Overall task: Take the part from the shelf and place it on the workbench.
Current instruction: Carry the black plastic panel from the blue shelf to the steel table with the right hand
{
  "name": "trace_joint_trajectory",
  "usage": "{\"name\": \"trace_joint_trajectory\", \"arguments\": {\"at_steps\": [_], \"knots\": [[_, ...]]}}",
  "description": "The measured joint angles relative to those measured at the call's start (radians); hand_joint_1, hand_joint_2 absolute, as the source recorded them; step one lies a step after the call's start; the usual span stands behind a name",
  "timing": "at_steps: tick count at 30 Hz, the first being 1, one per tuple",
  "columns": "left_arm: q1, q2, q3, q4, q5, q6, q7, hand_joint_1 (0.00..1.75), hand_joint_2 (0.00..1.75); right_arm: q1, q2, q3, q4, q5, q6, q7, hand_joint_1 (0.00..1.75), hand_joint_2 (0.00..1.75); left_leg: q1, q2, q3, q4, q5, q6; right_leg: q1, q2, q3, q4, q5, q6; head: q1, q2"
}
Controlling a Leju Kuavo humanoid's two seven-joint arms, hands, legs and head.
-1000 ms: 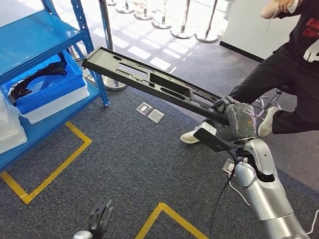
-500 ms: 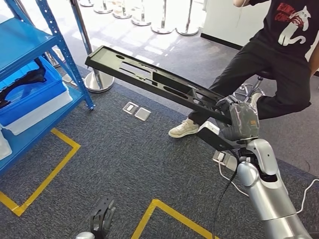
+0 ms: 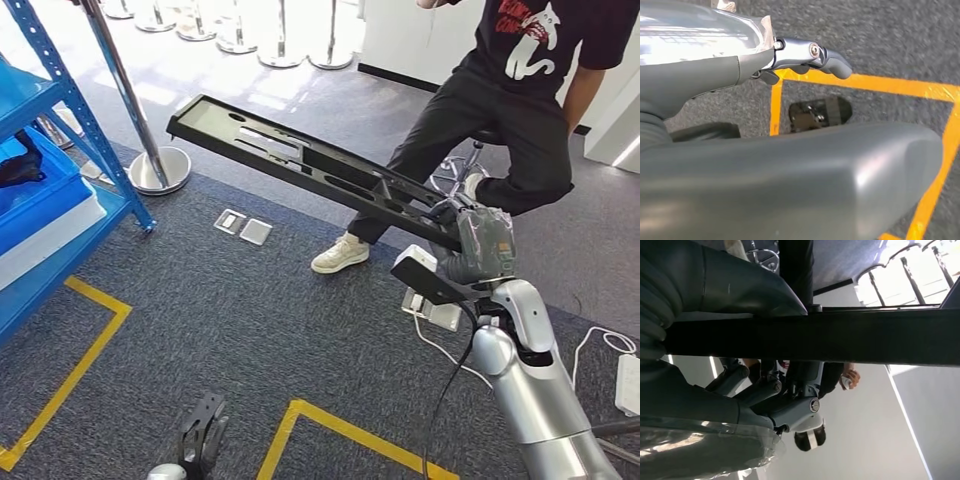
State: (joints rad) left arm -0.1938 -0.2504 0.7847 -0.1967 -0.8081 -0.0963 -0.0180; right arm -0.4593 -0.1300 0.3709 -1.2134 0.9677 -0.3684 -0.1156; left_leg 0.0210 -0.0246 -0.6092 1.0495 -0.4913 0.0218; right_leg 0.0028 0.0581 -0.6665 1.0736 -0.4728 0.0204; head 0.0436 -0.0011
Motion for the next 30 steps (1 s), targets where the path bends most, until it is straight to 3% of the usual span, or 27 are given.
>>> {"name": "trace_joint_trajectory", "arguments": {"at_steps": [3,4,5,6,8,10,13,15,16,18,19,20,21,23,25,28,30], "knots": [[-0.001,0.001,0.000,0.000,-0.002,0.000,0.000,0.00,0.00,-0.005,0.000,0.001,0.000,0.000,0.000,0.000,1.75,1.75,0.002,0.023,0.001,-0.003,0.002,0.004,-0.009,-0.045,-0.076,0.171,-0.085,0.018,0.002,0.000],[0.000,0.001,0.000,0.000,-0.003,0.000,0.000,0.00,0.00,-0.004,0.000,0.001,0.001,0.000,0.000,0.000,1.75,1.75,0.002,0.032,0.001,-0.003,0.002,0.004,-0.014,-0.049,-0.100,0.223,-0.102,0.022,0.003,0.000],[0.000,0.001,0.001,0.000,-0.004,-0.002,-0.001,0.00,0.00,-0.004,0.000,0.001,0.001,0.000,0.000,0.000,1.75,1.75,0.002,0.039,0.001,-0.003,0.002,0.004,-0.017,-0.051,-0.108,0.242,-0.101,0.026,0.003,0.000],[-0.001,0.001,0.001,0.000,-0.006,-0.003,-0.002,0.00,0.00,-0.004,0.000,0.001,0.001,0.000,0.000,0.000,1.75,1.75,0.002,0.046,0.002,-0.003,0.001,0.002,-0.020,-0.054,-0.095,0.220,-0.082,0.028,0.003,0.000],[-0.003,0.001,0.001,0.000,-0.007,-0.007,-0.004,0.00,0.00,-0.005,0.000,0.001,0.000,0.000,0.000,0.000,1.75,1.75,0.003,0.058,0.004,-0.004,-0.002,-0.003,-0.022,-0.072,-0.024,0.085,-0.022,0.031,0.002,0.000],[-0.004,0.001,0.001,0.000,-0.008,-0.007,-0.006,0.00,0.00,-0.007,0.000,0.001,-0.002,-0.001,0.000,0.000,1.75,1.75,0.002,0.066,0.006,-0.005,-0.003,-0.013,-0.013,-0.093,0.029,-0.021,0.010,0.021,0.002,0.000],[-0.003,0.000,0.001,0.000,-0.008,-0.007,-0.007,0.00,0.00,-0.007,-0.001,0.000,-0.002,-0.001,0.000,0.000,1.75,1.75,0.002,0.080,0.009,-0.015,-0.003,-0.033,-0.002,-0.085,0.033,-0.044,0.012,-0.004,0.001,0.000],[-0.003,-0.001,0.001,0.000,-0.008,-0.007,-0.008,0.00,0.00,-0.008,-0.001,0.000,-0.005,-0.001,-0.001,-0.001,1.75,1.75,0.006,0.071,0.002,0.004,-0.022,-0.040,-0.002,-0.073,0.037,-0.056,0.020,-0.021,-0.001,0.000],[-0.003,-0.001,0.001,0.000,-0.008,-0.006,-0.010,0.00,0.00,-0.008,-0.001,0.000,-0.006,-0.001,-0.001,-0.001,1.75,1.75,0.005,0.059,-0.015,0.043,-0.047,-0.040,-0.003,-0.067,0.040,-0.061,0.022,-0.028,-0.002,0.000],[0.000,0.000,0.001,0.000,-0.009,-0.006,-0.014,0.00,0.00,-0.007,0.000,0.001,-0.008,-0.001,-0.001,-0.002,1.75,1.75,0.002,0.037,-0.079,0.177,-0.107,-0.037,0.000,-0.054,0.041,-0.062,0.022,-0.037,-0.004,0.000],[0.002,0.000,0.001,0.000,-0.009,-0.007,-0.014,0.00,0.00,-0.005,0.000,0.002,-0.008,-0.001,0.000,-0.002,1.75,1.75,-0.001,0.033,-0.112,0.238,-0.126,-0.036,0.003,-0.045,0.042,-0.061,0.021,-0.039,-0.004,0.000],[0.004,0.000,0.001,0.000,-0.009,-0.007,-0.014,0.00,0.00,-0.003,0.000,0.002,-0.008,-0.001,0.000,-0.002,1.75,1.75,-0.003,0.031,-0.130,0.268,-0.126,-0.034,0.005,-0.035,0.043,-0.060,0.021,-0.040,-0.004,0.000],[0.004,0.000,0.001,0.000,-0.009,-0.007,-0.014,0.00,0.00,-0.003,0.000,0.002,-0.008,-0.001,0.000,-0.002,1.75,1.75,-0.005,0.030,-0.131,0.259,-0.107,-0.031,0.007,-0.025,0.044,-0.059,0.020,-0.041,-0.004,0.000],[0.002,0.001,0.001,0.000,-0.009,-0.007,-0.014,0.00,0.00,-0.002,0.000,0.003,-0.008,-0.001,0.001,-0.002,1.75,1.75,-0.007,0.018,-0.084,0.142,-0.032,-0.024,0.008,-0.006,0.046,-0.052,0.014,-0.040,-0.004,0.000],[0.000,0.001,0.001,0.000,-0.011,-0.007,-0.015,0.00,0.00,-0.005,0.000,0.003,-0.008,-0.002,0.001,-0.003,1.75,1.75,-0.006,-0.005,-0.036,0.036,0.012,-0.019,0.009,0.010,0.040,-0.040,0.008,-0.035,-0.003,0.000],[-0.001,0.002,0.001,0.000,-0.017,-0.008,-0.019,0.00,0.00,-0.005,-0.001,0.002,-0.009,-0.003,0.002,-0.003,1.75,1.75,-0.008,-0.009,-0.022,0.004,0.011,-0.013,0.005,0.028,0.030,-0.035,0.008,-0.022,-0.004,0.000],[-0.004,0.001,0.002,0.000,-0.019,-0.009,-0.022,0.00,0.00,-0.005,-0.003,0.001,-0.010,-0.003,0.003,-0.003,1.75,1.75,-0.005,0.002,-0.016,-0.005,0.015,-0.004,0.005,0.010,0.025,-0.021,-0.005,-0.012,-0.002,0.000]]}}
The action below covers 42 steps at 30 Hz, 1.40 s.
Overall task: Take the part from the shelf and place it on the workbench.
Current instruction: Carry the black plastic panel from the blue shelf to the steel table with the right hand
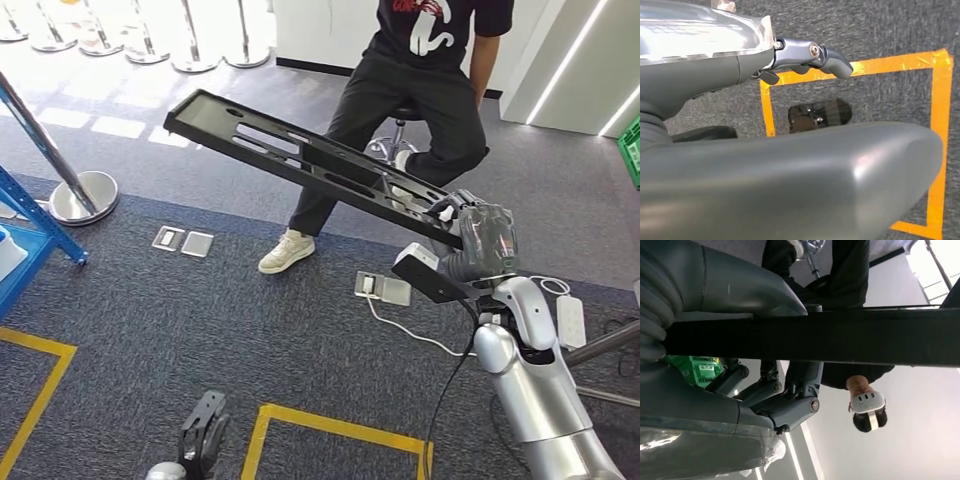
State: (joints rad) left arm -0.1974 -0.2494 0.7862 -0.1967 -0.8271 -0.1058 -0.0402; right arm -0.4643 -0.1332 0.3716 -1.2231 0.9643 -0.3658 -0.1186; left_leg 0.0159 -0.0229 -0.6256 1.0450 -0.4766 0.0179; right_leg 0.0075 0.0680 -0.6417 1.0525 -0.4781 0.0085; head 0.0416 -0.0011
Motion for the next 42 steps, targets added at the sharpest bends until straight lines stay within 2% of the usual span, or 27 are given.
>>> {"name": "trace_joint_trajectory", "arguments": {"at_steps": [2,4,5,6,7,9,11,13,15,17,19,20,21,22,24,26,27,29,31,32,34,35,36,37,39,41,42], "knots": [[-0.002,-0.001,0.000,0.000,-0.001,-0.001,-0.003,0.00,0.00,-0.003,-0.002,0.000,0.000,-0.001,0.000,0.000,1.75,1.75,0.003,0.012,0.006,-0.007,0.002,0.007,-0.003,-0.037,-0.038,0.086,-0.048,0.012,0.002,0.000],[-0.001,-0.001,0.000,0.000,-0.001,-0.001,-0.004,0.00,0.00,-0.004,-0.002,0.000,0.000,-0.003,0.000,0.000,1.75,1.75,0.003,0.026,0.009,-0.008,0.000,0.008,-0.012,-0.055,-0.102,0.216,-0.101,0.023,0.003,0.000],[-0.001,-0.001,0.000,0.000,-0.002,-0.001,-0.004,0.00,0.00,-0.002,-0.002,0.000,0.000,-0.003,0.000,0.000,1.75,1.75,0.003,0.033,0.010,-0.007,-0.002,0.008,-0.017,-0.058,-0.123,0.254,-0.108,0.027,0.003,0.000],[-0.001,0.000,0.000,0.000,-0.002,-0.001,-0.004,0.00,0.00,-0.001,-0.002,0.000,0.000,-0.004,0.000,0.000,1.75,1.75,0.004,0.040,0.011,-0.007,-0.003,0.006,-0.021,-0.060,-0.125,0.254,-0.096,0.031,0.003,0.000],[-0.001,-0.001,0.000,0.000,-0.002,-0.001,-0.004,0.00,0.00,0.000,-0.002,0.000,0.000,-0.003,0.000,0.000,1.75,1.75,0.004,0.046,0.014,-0.007,-0.006,0.003,-0.024,-0.064,-0.106,0.211,-0.067,0.034,0.003,0.000],[-0.002,-0.001,0.000,0.000,-0.002,-0.001,-0.004,0.00,0.00,-0.001,-0.002,0.000,0.000,-0.003,0.000,0.000,1.75,1.75,0.005,0.056,0.020,-0.008,-0.011,-0.005,-0.023,-0.085,-0.034,0.069,-0.001,0.036,0.003,0.000],[-0.003,-0.001,0.000,0.000,-0.002,-0.001,-0.004,0.00,0.00,-0.002,-0.002,0.000,-0.001,-0.004,0.000,0.000,1.75,1.75,0.004,0.065,0.024,-0.010,-0.014,-0.014,-0.014,-0.099,0.008,-0.017,0.023,0.027,0.002,0.000],[-0.002,-0.001,0.000,0.000,-0.003,-0.002,-0.002,0.00,0.00,-0.002,-0.003,0.000,-0.002,-0.004,0.000,0.001,1.75,1.75,0.005,0.075,0.027,-0.015,-0.014,-0.026,-0.007,-0.091,0.008,-0.026,0.021,0.010,0.002,0.000],[-0.003,-0.002,0.000,0.000,-0.005,-0.002,-0.002,0.00,0.00,-0.002,-0.004,-0.001,-0.005,-0.004,0.000,0.001,1.75,1.75,0.009,0.073,0.026,-0.007,-0.027,-0.036,-0.008,-0.079,0.011,-0.033,0.025,-0.006,0.002,0.000],[-0.003,-0.003,0.000,0.000,-0.007,-0.002,-0.002,0.00,0.00,-0.004,-0.003,0.000,-0.009,-0.004,0.001,0.001,1.75,1.75,0.009,0.051,-0.009,0.072,-0.075,-0.037,-0.009,-0.068,0.017,-0.040,0.027,-0.020,0.000,0.000],[0.001,-0.003,0.000,0.000,-0.008,-0.002,-0.002,0.00,0.00,-0.004,-0.003,0.001,-0.009,-0.005,0.001,0.002,1.75,1.75,0.005,0.034,-0.079,0.211,-0.131,-0.033,-0.004,-0.054,0.018,-0.040,0.026,-0.028,-0.001,0.000],[0.003,-0.003,0.000,0.000,-0.008,-0.002,-0.002,0.00,0.00,-0.003,-0.002,0.002,-0.009,-0.005,0.001,0.002,1.75,1.75,0.003,0.031,-0.106,0.259,-0.141,-0.031,-0.001,-0.046,0.019,-0.040,0.025,-0.030,-0.001,0.000],[0.004,-0.002,0.000,0.000,-0.008,-0.002,-0.001,0.00,0.00,-0.002,-0.002,0.002,-0.009,-0.004,0.001,0.002,1.75,1.75,0.001,0.029,-0.117,0.271,-0.132,-0.028,0.001,-0.036,0.020,-0.039,0.024,-0.031,-0.001,0.000],[0.005,-0.002,0.000,0.000,-0.008,-0.002,-0.001,0.00,0.00,-0.001,-0.002,0.003,-0.009,-0.004,0.002,0.002,1.75,1.75,-0.001,0.027,-0.109,0.242,-0.103,-0.024,0.002,-0.026,0.022,-0.038,0.022,-0.031,-0.001,0.000],[0.004,-0.001,0.001,0.000,-0.008,-0.002,-0.002,0.00,0.00,-0.001,-0.002,0.003,-0.009,-0.004,0.002,0.002,1.75,1.75,-0.003,0.007,-0.055,0.114,-0.028,-0.015,0.003,-0.008,0.025,-0.031,0.016,-0.030,-0.001,0.000],[0.004,-0.001,0.001,0.000,-0.009,-0.002,-0.001,0.00,0.00,-0.002,-0.002,0.003,-0.009,-0.006,0.001,0.003,1.75,1.75,-0.002,-0.020,-0.017,0.022,0.005,-0.011,0.003,0.007,0.018,-0.022,0.012,-0.023,0.000,0.000],[0.004,-0.001,0.001,0.000,-0.009,-0.002,-0.001,0.00,0.00,-0.001,-0.002,0.002,-0.010,-0.006,0.001,0.003,1.75,1.75,-0.003,-0.027,-0.012,0.009,0.003,-0.009,0.001,0.013,0.013,-0.020,0.012,-0.019,-0.001,0.000],[0.004,-0.001,0.001,0.000,-0.009,-0.002,-0.001,0.00,0.00,0.002,-0.003,0.001,-0.011,-0.006,0.000,0.003,1.75,1.75,-0.002,-0.018,-0.009,0.000,0.004,-0.006,-0.002,0.025,0.007,-0.021,0.012,-0.009,-0.002,0.000],[0.002,-0.001,0.001,0.000,-0.009,-0.002,-0.002,0.00,0.00,0.004,-0.005,0.001,-0.012,-0.006,0.000,0.003,1.75,1.75,0.002,-0.005,0.000,-0.011,0.006,0.002,-0.001,0.005,-0.003,0.005,-0.008,0.001,0.001,0.000],[0.001,-0.001,0.001,0.000,-0.009,-0.002,-0.002,0.00,0.00,0.003,-0.005,0.000,-0.012,-0.006,0.000,0.003,1.75,1.75,0.004,0.002,0.004,-0.015,0.007,0.006,-0.002,-0.013,-0.021,0.046,-0.031,0.007,0.002,0.000],[0.002,-0.001,0.001,0.000,-0.009,-0.002,-0.003,0.00,0.00,0.003,-0.005,0.001,-0.013,-0.007,0.000,0.003,1.75,1.75,0.003,0.018,0.010,-0.018,0.005,0.009,-0.008,-0.046,-0.083,0.174,-0.085,0.019,0.004,0.000],[0.003,-0.001,0.002,0.000,-0.009,-0.002,-0.003,0.00,0.00,0.004,-0.005,0.001,-0.013,-0.007,0.000,0.003,1.75,1.75,0.003,0.026,0.012,-0.018,0.003,0.010,-0.013,-0.053,-0.112,0.226,-0.100,0.024,0.004,0.000],[0.003,0.000,0.002,0.000,-0.009,-0.002,-0.003,0.00,0.00,0.005,-0.005,0.001,-0.013,-0.007,0.000,0.003,1.75,1.75,0.003,0.033,0.014,-0.018,0.001,0.009,-0.018,-0.056,-0.126,0.248,-0.098,0.029,0.005,0.000],[0.003,0.000,0.002,0.000,-0.009,-0.002,-0.003,0.00,0.00,0.006,-0.005,0.001,-0.013,-0.007,0.000,0.003,1.75,1.75,0.004,0.039,0.016,-0.017,-0.002,0.007,-0.022,-0.060,-0.120,0.228,-0.077,0.033,0.005,0.000],[0.002,0.000,0.002,0.000,-0.009,-0.002,-0.003,0.00,0.00,0.006,-0.005,0.001,-0.013,-0.007,0.000,0.003,1.75,1.75,0.006,0.050,0.024,-0.018,-0.008,-0.001,-0.027,-0.079,-0.055,0.093,-0.008,0.039,0.005,0.000],[0.001,0.000,0.002,0.000,-0.010,-0.001,-0.005,0.00,0.00,0.004,-0.005,0.001,-0.014,-0.007,0.000,0.004,1.75,1.75,0.004,0.058,0.029,-0.019,-0.013,-0.011,-0.020,-0.097,-0.001,-0.016,0.029,0.031,0.004,0.000],[0.002,0.000,0.002,0.000,-0.010,-0.001,-0.008,0.00,0.00,0.004,-0.005,0.001,-0.015,-0.007,0.000,0.004,1.75,1.75,0.004,0.062,0.031,-0.020,-0.014,-0.016,-0.015,-0.099,0.007,-0.033,0.029,0.024,0.004,0.000]]}}
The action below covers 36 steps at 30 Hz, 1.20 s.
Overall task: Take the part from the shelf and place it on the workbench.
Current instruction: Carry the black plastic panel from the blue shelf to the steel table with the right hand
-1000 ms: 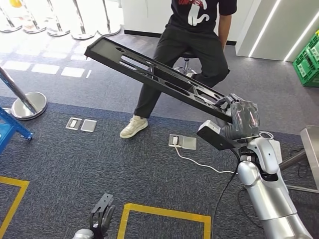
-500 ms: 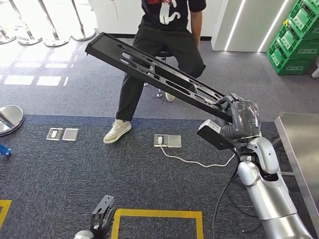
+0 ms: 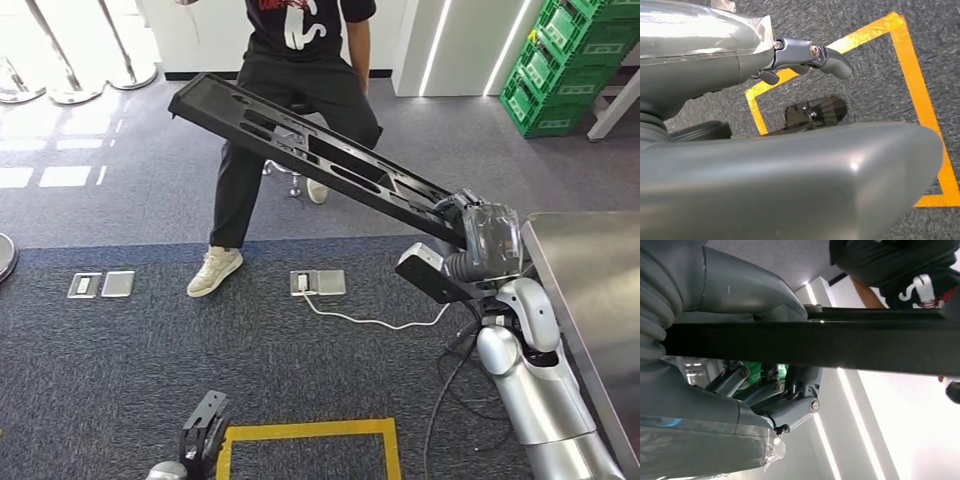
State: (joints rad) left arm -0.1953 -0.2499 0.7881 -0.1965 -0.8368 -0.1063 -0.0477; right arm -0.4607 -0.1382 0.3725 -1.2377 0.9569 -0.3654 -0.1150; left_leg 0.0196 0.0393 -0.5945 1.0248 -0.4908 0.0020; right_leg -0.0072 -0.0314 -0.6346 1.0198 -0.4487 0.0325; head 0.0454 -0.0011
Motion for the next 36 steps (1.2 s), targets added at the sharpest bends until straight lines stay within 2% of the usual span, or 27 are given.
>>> {"name": "trace_joint_trajectory", "arguments": {"at_steps": [2,4,5,7,8,9,10,11,13,14,16,17,19,21,23,24,25,26,28,29,30,32,34,35,36], "knots": [[0.003,-0.002,0.000,0.000,-0.001,0.001,-0.006,0.00,0.00,0.000,-0.002,-0.001,-0.001,0.000,0.000,0.000,1.75,1.75,0.001,0.009,0.004,-0.004,-0.002,-0.012,0.006,0.012,-0.001,-0.002,-0.001,-0.017,0.000,0.000],[0.004,-0.004,0.000,0.000,-0.001,0.001,-0.011,0.00,0.00,0.000,-0.003,-0.001,-0.004,0.000,0.000,0.000,1.75,1.75,0.005,0.003,-0.003,0.015,-0.021,-0.020,0.005,0.023,0.003,-0.009,0.002,-0.032,-0.001,0.000],[0.004,-0.004,0.000,0.000,-0.002,0.000,-0.012,0.00,0.00,-0.001,-0.003,-0.001,-0.006,0.000,0.001,0.000,1.75,1.75,0.006,-0.007,-0.020,0.052,-0.043,-0.021,0.003,0.028,0.005,-0.012,0.003,-0.040,-0.002,0.000],[0.006,-0.004,0.000,0.000,-0.003,0.000,-0.010,0.00,0.00,-0.002,-0.003,0.000,-0.008,0.000,0.002,0.000,1.75,1.75,0.004,-0.027,-0.086,0.183,-0.101,-0.020,0.005,0.039,0.007,-0.013,0.002,-0.049,-0.002,0.000],[0.007,-0.004,0.000,0.000,-0.004,0.001,-0.008,0.00,0.00,-0.002,-0.002,0.001,-0.008,0.000,0.002,0.000,1.75,1.75,0.003,-0.030,-0.122,0.247,-0.121,-0.019,0.007,0.046,0.008,-0.013,0.000,-0.051,-0.002,0.000],[0.008,-0.004,0.000,0.000,-0.004,0.003,-0.008,0.00,0.00,-0.002,-0.002,0.001,-0.008,0.000,0.003,0.000,1.75,1.75,0.002,-0.032,-0.147,0.285,-0.124,-0.019,0.008,0.055,0.009,-0.012,-0.001,-0.052,-0.002,0.000],[0.009,-0.003,0.000,0.000,-0.005,0.004,-0.009,0.00,0.00,-0.002,-0.002,0.002,-0.008,0.000,0.004,0.000,1.75,1.75,0.001,-0.033,-0.154,0.285,-0.108,-0.017,0.009,0.064,0.010,-0.011,-0.002,-0.053,-0.002,0.000],[0.009,-0.003,0.000,0.000,-0.007,0.005,-0.010,0.00,0.00,-0.002,-0.002,0.002,-0.008,0.000,0.005,0.000,1.75,1.75,0.000,-0.034,-0.141,0.245,-0.074,-0.015,0.009,0.073,0.011,-0.010,-0.004,-0.052,-0.002,0.000],[0.008,-0.003,0.000,0.000,-0.009,0.008,-0.015,0.00,0.00,-0.003,-0.002,0.002,-0.008,0.000,0.006,0.000,1.75,1.75,0.001,-0.051,-0.088,0.116,-0.001,-0.010,0.010,0.091,0.012,0.000,-0.012,-0.046,-0.002,0.000],[0.007,-0.003,0.000,0.000,-0.011,0.009,-0.017,0.00,0.00,-0.004,-0.002,0.002,-0.008,-0.001,0.006,0.000,1.75,1.75,0.002,-0.061,-0.067,0.068,0.017,-0.007,0.010,0.099,0.008,0.007,-0.016,-0.042,-0.002,0.000],[0.007,-0.003,0.001,0.000,-0.013,0.007,-0.017,0.00,0.00,-0.004,-0.003,0.001,-0.008,-0.002,0.007,0.000,1.75,1.75,0.000,-0.075,-0.051,0.032,0.019,-0.002,0.008,0.111,0.000,0.015,-0.019,-0.032,-0.003,0.000],[0.007,-0.003,0.001,0.000,-0.013,0.005,-0.016,0.00,0.00,-0.004,-0.003,0.001,-0.008,-0.003,0.007,0.000,1.75,1.75,-0.001,-0.071,-0.050,0.029,0.018,0.002,0.005,0.116,-0.003,0.015,-0.019,-0.028,-0.003,0.000],[0.004,-0.003,0.001,0.000,-0.015,0.004,-0.015,0.00,0.00,-0.003,-0.006,0.000,-0.008,-0.003,0.007,0.000,1.75,1.75,0.000,-0.062,-0.046,0.022,0.021,0.011,0.004,0.101,-0.008,0.028,-0.030,-0.020,-0.002,0.000],[0.003,-0.004,0.001,0.000,-0.017,0.004,-0.016,0.00,0.00,-0.004,-0.008,-0.001,-0.008,-0.003,0.007,0.000,1.75,1.75,0.003,-0.051,-0.040,0.016,0.021,0.020,0.004,0.065,-0.045,0.109,-0.074,-0.011,-0.001,0.000],[0.006,-0.004,0.001,0.000,-0.018,0.005,-0.016,0.00,0.00,-0.003,-0.008,-0.001,-0.008,-0.004,0.007,0.000,1.75,1.75,0.003,-0.038,-0.035,0.015,0.018,0.025,0.000,0.048,-0.113,0.242,-0.124,-0.003,-0.001,0.000],[0.007,-0.004,0.001,0.000,-0.018,0.005,-0.016,0.00,0.00,-0.002,-0.008,-0.001,-0.008,-0.004,0.007,0.000,1.75,1.75,0.003,-0.032,-0.033,0.015,0.016,0.025,-0.002,0.045,-0.138,0.286,-0.133,0.001,0.000,0.000],[0.008,-0.004,0.001,0.000,-0.018,0.005,-0.016,0.00,0.00,-0.001,-0.009,-0.001,-0.007,-0.004,0.007,0.000,1.75,1.75,0.003,-0.026,-0.031,0.015,0.014,0.024,-0.005,0.044,-0.145,0.292,-0.123,0.004,0.000,0.000],[0.008,-0.004,0.001,0.000,-0.019,0.005,-0.016,0.00,0.00,0.000,-0.009,-0.001,-0.008,-0.004,0.007,0.000,1.75,1.75,0.004,-0.020,-0.027,0.015,0.011,0.022,-0.007,0.040,-0.130,0.255,-0.095,0.007,0.000,0.000],[0.007,-0.004,0.001,0.000,-0.019,0.005,-0.017,0.00,0.00,-0.001,-0.009,-0.001,-0.008,-0.004,0.007,0.000,1.75,1.75,0.004,-0.011,-0.018,0.015,0.004,0.015,-0.006,0.016,-0.059,0.113,-0.026,0.009,0.000,0.000],[0.006,-0.005,0.001,0.000,-0.019,0.005,-0.017,0.00,0.00,-0.002,-0.009,0.000,-0.008,-0.004,0.007,0.000,1.75,1.75,0.003,-0.007,-0.014,0.015,0.001,0.011,-0.002,0.005,-0.030,0.054,-0.007,0.006,-0.001,0.000],[0.006,-0.005,0.001,0.000,-0.019,0.005,-0.017,0.00,0.00,-0.004,-0.008,0.000,-0.009,-0.004,0.007,0.000,1.75,1.75,0.001,-0.004,-0.012,0.014,-0.001,0.006,0.002,-0.003,-0.014,0.021,0.001,0.001,-0.001,0.000],[0.007,-0.005,0.001,0.000,-0.019,0.005,-0.017,0.00,0.00,-0.006,-0.009,-0.001,-0.009,-0.004,0.007,0.000,1.75,1.75,0.000,0.007,-0.009,0.011,-0.003,-0.004,0.009,0.002,-0.012,0.009,-0.003,-0.013,-0.002,0.000],[0.006,-0.007,0.002,0.000,-0.019,0.005,-0.016,0.00,0.00,-0.005,-0.009,-0.001,-0.012,-0.004,0.007,0.000,1.75,1.75,0.003,0.008,-0.009,0.016,-0.014,-0.015,0.007,0.014,-0.009,0.002,0.000,-0.029,-0.002,0.000],[0.006,-0.007,0.002,0.000,-0.019,0.005,-0.016,0.00,0.00,-0.006,-0.009,-0.001,-0.013,-0.003,0.007,0.000,1.75,1.75,0.004,0.000,-0.019,0.038,-0.030,-0.018,0.005,0.020,-0.006,-0.002,0.002,-0.036,-0.003,0.000],[0.006,-0.007,0.002,0.000,-0.019,0.005,-0.016,0.00,0.00,-0.006,-0.008,0.000,-0.015,-0.003,0.007,0.000,1.75,1.75,0.004,-0.012,-0.041,0.083,-0.054,-0.018,0.003,0.026,-0.003,-0.006,0.003,-0.042,-0.004,0.000]]}}
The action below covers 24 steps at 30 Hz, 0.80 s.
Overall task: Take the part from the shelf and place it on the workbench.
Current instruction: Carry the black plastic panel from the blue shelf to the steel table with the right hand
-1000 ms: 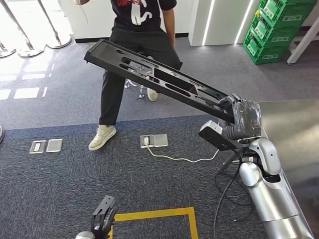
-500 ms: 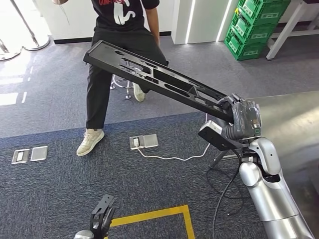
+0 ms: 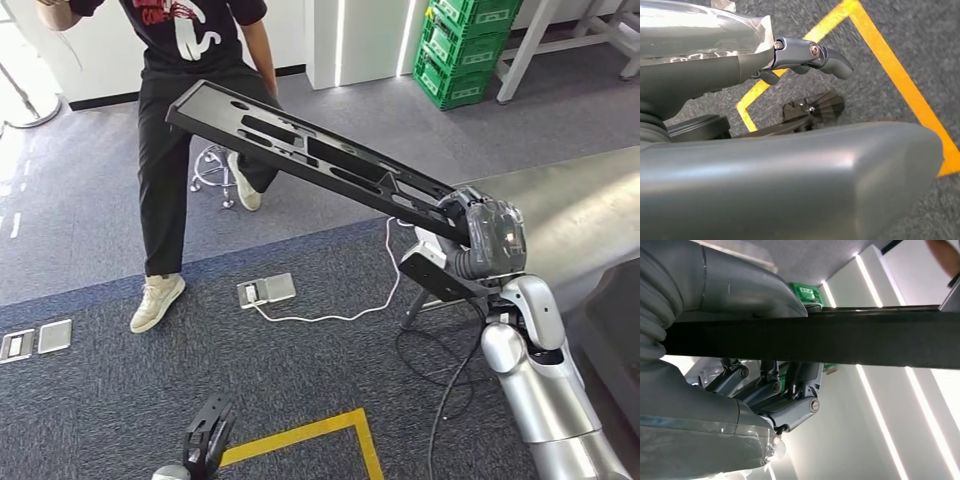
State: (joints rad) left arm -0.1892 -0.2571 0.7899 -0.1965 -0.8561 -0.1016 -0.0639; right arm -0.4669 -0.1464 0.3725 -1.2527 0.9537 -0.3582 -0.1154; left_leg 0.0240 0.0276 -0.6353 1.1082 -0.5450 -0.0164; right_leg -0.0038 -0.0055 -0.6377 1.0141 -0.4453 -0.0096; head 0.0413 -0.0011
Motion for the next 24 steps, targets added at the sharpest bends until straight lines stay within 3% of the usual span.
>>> {"name": "trace_joint_trajectory", "arguments": {"at_steps": [2,3,4,5,7,9,12,14,17,19,20,22,24], "knots": [[0.003,0.000,0.002,0.000,0.000,0.000,0.000,0.00,0.00,0.000,0.001,0.001,-0.001,0.000,0.000,0.000,1.75,1.75,-0.003,-0.016,-0.071,0.135,-0.053,0.002,0.002,0.014,0.001,0.000,-0.001,-0.006,-0.001,0.000],[0.004,0.000,0.003,0.000,-0.001,0.000,0.000,0.00,0.00,0.001,0.002,0.002,-0.001,0.000,0.000,0.000,1.75,1.75,-0.004,-0.019,-0.103,0.188,-0.066,0.002,0.003,0.023,0.001,0.001,-0.002,-0.008,-0.001,0.000],[0.005,0.000,0.004,0.000,-0.002,0.000,0.000,0.00,0.00,0.002,0.002,0.002,-0.001,0.000,0.000,0.000,1.75,1.75,-0.005,-0.021,-0.119,0.208,-0.061,0.004,0.004,0.032,0.002,0.002,-0.003,-0.008,-0.001,0.000],[0.006,0.001,0.005,0.000,-0.002,0.000,0.000,0.00,0.00,0.003,0.002,0.002,-0.001,0.000,0.000,0.000,1.75,1.75,-0.006,-0.022,-0.116,0.189,-0.037,0.006,0.004,0.042,0.003,0.003,-0.004,-0.008,-0.001,0.000],[0.004,0.001,0.007,0.000,-0.003,0.000,0.000,0.00,0.00,0.003,0.002,0.002,-0.001,0.000,0.000,0.000,1.75,1.75,-0.005,-0.034,-0.067,0.066,0.038,0.011,0.003,0.060,0.005,0.009,-0.010,-0.004,-0.001,0.000],[0.003,0.001,0.007,0.000,-0.003,0.000,0.000,0.00,0.00,0.002,0.002,0.002,-0.002,0.000,0.000,0.000,1.75,1.75,-0.004,-0.055,-0.024,-0.033,0.077,0.016,0.003,0.075,0.000,0.020,-0.016,0.004,-0.001,0.000],[0.003,0.001,0.008,0.000,-0.005,0.000,-0.001,0.00,0.00,0.007,0.000,0.001,-0.002,0.000,0.000,0.001,1.75,1.75,-0.007,-0.057,-0.014,-0.054,0.078,0.026,0.000,0.089,-0.007,0.020,-0.016,0.019,-0.002,0.000],[0.000,0.000,0.009,0.000,-0.007,0.000,-0.001,0.00,0.00,0.010,-0.002,-0.001,-0.003,0.000,0.000,0.002,1.75,1.75,-0.004,-0.047,-0.010,-0.062,0.082,0.037,0.000,0.067,-0.016,0.042,-0.035,0.028,0.000,0.000],[0.001,0.000,0.009,0.000,-0.010,-0.001,-0.001,0.00,0.00,0.012,-0.004,-0.002,-0.003,-0.001,0.000,0.003,1.75,1.75,-0.003,-0.030,-0.004,-0.069,0.083,0.047,-0.001,0.025,-0.094,0.211,-0.117,0.041,0.002,0.000],[0.001,0.000,0.010,0.000,-0.012,-0.005,0.004,0.00,0.00,0.014,-0.004,-0.002,-0.002,-0.001,0.000,0.004,1.75,1.75,-0.003,-0.017,-0.003,-0.069,0.081,0.047,-0.006,0.020,-0.140,0.296,-0.137,0.049,0.001,0.000],[0.000,0.000,0.010,0.000,-0.012,-0.009,0.009,0.00,0.00,0.015,-0.004,-0.002,-0.002,-0.001,0.000,0.004,1.75,1.75,-0.002,-0.011,-0.001,-0.069,0.079,0.046,-0.009,0.017,-0.136,0.283,-0.120,0.053,0.001,0.000],[-0.003,0.000,0.010,0.000,-0.014,-0.016,0.017,0.00,0.00,0.015,-0.005,-0.002,-0.003,-0.001,-0.001,0.004,1.75,1.75,0.000,-0.001,0.006,-0.069,0.074,0.040,-0.011,-0.003,-0.072,0.154,-0.051,0.056,0.001,0.000],[-0.007,0.000,0.010,0.000,-0.016,-0.019,0.021,0.00,0.00,0.013,-0.005,-0.002,-0.007,-0.002,-0.002,0.005,1.75,1.75,-0.002,0.006,0.014,-0.069,0.069,0.030,-0.004,-0.027,-0.011,0.036,-0.011,0.050,0.001,0.000]]}}
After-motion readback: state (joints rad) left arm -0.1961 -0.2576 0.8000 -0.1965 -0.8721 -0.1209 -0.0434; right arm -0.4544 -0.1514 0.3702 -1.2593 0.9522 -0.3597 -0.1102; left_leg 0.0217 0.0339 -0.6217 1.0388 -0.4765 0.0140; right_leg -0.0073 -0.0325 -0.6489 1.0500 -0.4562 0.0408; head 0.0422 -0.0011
